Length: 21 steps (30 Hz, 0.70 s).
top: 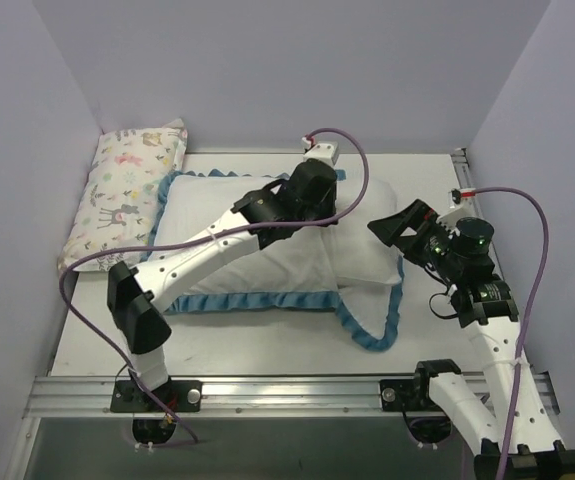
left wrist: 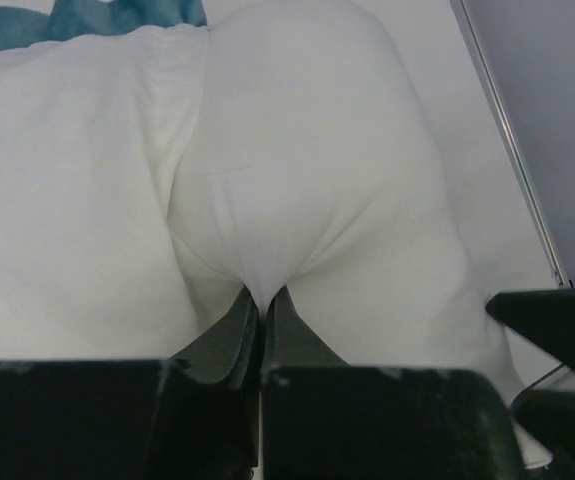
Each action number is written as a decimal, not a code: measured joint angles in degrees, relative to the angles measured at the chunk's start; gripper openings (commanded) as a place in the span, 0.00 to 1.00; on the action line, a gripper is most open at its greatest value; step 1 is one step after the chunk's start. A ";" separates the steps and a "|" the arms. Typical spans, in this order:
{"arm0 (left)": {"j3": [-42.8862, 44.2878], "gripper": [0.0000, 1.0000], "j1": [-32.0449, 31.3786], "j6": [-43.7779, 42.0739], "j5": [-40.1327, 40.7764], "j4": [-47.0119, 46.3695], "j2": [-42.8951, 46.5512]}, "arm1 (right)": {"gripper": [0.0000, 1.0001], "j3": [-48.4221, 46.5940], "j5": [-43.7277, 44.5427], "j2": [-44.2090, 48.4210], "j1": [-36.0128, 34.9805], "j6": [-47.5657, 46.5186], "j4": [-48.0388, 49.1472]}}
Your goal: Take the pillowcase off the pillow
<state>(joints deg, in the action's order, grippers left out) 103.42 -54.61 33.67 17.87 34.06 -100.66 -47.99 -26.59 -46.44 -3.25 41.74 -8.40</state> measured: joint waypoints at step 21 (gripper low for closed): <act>18.01 0.00 0.24 -1.79 -3.41 8.72 -12.76 | 1.00 6.80 11.08 1.33 -2.19 -7.50 -4.46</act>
<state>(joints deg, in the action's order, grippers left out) 121.43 -54.37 31.88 14.46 42.78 -113.43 -41.19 -15.51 -45.10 -5.43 34.24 -12.86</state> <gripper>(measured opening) 0.024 0.999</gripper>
